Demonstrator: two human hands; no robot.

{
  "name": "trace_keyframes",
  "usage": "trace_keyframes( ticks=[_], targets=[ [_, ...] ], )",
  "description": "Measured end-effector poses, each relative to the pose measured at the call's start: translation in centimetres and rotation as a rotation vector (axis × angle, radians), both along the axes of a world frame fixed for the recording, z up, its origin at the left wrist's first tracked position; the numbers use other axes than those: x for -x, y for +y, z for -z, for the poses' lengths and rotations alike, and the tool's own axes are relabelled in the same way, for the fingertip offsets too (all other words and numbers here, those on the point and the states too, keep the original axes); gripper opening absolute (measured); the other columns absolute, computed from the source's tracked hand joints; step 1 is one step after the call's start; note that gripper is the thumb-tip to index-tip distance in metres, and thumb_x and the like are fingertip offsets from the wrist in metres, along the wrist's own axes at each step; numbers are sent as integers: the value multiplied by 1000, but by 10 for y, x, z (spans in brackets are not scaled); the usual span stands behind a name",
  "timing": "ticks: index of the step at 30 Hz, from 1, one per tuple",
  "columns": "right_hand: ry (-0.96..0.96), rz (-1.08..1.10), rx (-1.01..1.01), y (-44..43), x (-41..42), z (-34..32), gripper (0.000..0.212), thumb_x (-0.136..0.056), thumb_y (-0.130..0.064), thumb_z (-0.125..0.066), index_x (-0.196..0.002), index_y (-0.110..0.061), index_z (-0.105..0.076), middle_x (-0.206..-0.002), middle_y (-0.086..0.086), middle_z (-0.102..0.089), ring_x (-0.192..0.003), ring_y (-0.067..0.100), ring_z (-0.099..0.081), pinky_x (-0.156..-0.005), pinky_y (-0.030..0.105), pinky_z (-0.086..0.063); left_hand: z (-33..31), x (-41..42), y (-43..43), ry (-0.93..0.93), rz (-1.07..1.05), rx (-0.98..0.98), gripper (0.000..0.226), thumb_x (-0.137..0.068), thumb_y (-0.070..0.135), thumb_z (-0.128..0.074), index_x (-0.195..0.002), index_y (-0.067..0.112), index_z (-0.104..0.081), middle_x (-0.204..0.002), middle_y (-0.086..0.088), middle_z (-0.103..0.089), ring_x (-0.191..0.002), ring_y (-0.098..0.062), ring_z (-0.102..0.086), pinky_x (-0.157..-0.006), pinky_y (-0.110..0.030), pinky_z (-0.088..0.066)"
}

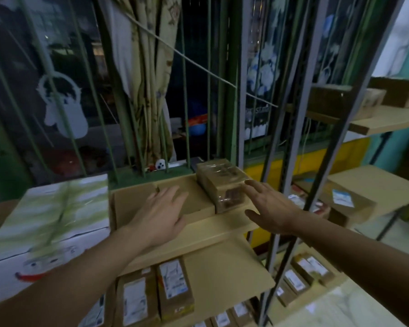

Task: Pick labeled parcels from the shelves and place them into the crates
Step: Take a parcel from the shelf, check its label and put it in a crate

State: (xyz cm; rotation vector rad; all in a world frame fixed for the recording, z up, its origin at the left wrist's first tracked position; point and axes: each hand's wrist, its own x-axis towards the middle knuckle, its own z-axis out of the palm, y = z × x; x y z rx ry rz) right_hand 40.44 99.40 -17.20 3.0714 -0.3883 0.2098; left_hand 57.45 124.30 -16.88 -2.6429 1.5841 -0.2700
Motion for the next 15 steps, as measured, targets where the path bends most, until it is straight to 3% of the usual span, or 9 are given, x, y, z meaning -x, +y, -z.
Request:
trace_keyframes(
  ticks=[3,6,8,11,13,15],
  targets=[
    [-74,-4,-74,-32,-12,1,61,-101,-42,-52,-154,-23,-29,-161,9,-26,-145,30,-33,-113,42,-41,6,-1,-36,63,-92,85,58,-104,46,-37,-155,18,-31,-151,-4,-38,-139,-23,-37,-111,-43,-37],
    [-175,-16,-240,-67,-28,6,54,-102,-44,-48,-151,-25,-35,-158,5,-32,-142,26,-38,-112,41,-41,9,-4,-75,123,-217,198,42,-105,45,-35,-131,18,-54,-125,-3,-56,-119,-24,-52,-96,-42,-45],
    [-241,13,-433,-88,-41,10,53,-103,-47,-46,-151,-24,-39,-153,2,-39,-138,22,-43,-110,37,-41,10,-2,-99,308,-294,339,38,-107,42,-35,-117,17,-61,-115,-3,-60,-113,-25,-57,-88,-37,-44],
    [-232,36,-772,-101,-60,19,55,-105,-49,-43,-152,-21,-41,-150,0,-46,-132,20,-49,-103,32,-42,9,10,-129,661,-418,532,44,-107,49,-32,-122,21,-63,-115,1,-64,-110,-20,-60,-91,-35,-45],
    [-219,33,-956,-98,-70,26,55,-104,-54,-41,-149,-24,-45,-145,-5,-52,-133,17,-50,-101,30,-42,13,15,-142,762,-485,622,41,-105,55,-33,-116,30,-63,-105,11,-64,-99,-11,-59,-91,-37,-47],
    [-238,7,-1059,-95,-77,34,41,-104,-53,-41,-139,-34,-50,-125,-16,-59,-123,10,-54,-92,20,-42,17,19,-153,793,-535,703,29,-104,53,-42,-102,34,-63,-95,17,-65,-91,-6,-60,-89,-38,-51]
  ],
)
